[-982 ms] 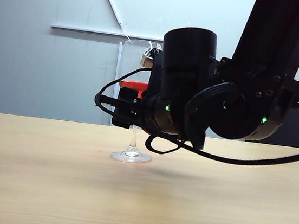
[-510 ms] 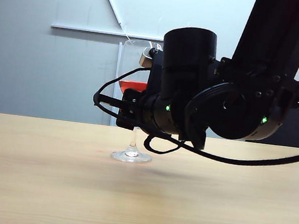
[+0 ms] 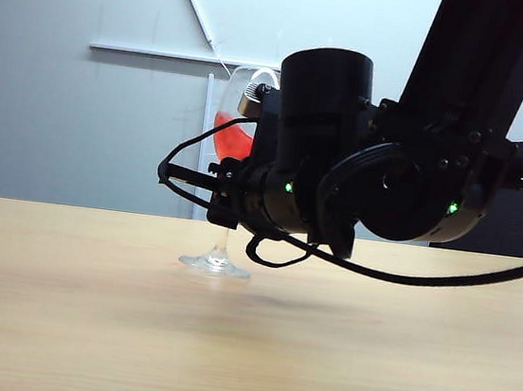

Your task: Gently pick up the goblet, rotate it counterclockwise for two full turns (viewing from above), and then place it back on the table.

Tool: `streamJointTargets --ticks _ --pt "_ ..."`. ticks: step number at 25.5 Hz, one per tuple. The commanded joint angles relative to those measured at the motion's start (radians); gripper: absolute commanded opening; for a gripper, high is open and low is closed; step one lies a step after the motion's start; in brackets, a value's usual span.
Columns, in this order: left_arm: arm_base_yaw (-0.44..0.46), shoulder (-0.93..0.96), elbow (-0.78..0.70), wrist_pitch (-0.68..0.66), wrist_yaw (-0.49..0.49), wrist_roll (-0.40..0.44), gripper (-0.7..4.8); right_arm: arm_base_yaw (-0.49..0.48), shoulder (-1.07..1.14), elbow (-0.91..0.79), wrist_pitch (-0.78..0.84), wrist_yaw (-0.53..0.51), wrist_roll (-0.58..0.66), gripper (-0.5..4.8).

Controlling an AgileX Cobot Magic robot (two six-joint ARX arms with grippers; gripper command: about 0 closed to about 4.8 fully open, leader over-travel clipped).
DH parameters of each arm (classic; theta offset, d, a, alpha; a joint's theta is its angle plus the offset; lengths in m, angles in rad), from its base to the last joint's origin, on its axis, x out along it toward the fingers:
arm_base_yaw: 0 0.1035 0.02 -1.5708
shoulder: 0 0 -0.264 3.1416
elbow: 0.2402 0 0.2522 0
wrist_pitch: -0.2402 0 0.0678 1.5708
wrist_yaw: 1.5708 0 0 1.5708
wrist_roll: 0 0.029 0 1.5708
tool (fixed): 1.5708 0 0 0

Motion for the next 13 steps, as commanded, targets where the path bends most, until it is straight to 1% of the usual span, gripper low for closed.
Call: streamJointTargets --ticks 1,13 --pt "0.0 0.0 0.003 0.012 0.0 0.0 -0.05 0.0 -0.01 0.007 0.04 0.003 0.0 -0.07" --pt "0.0 -0.033 0.003 0.012 0.0 0.0 -0.05 0.003 -0.04 0.001 0.04 0.02 0.001 -0.07"
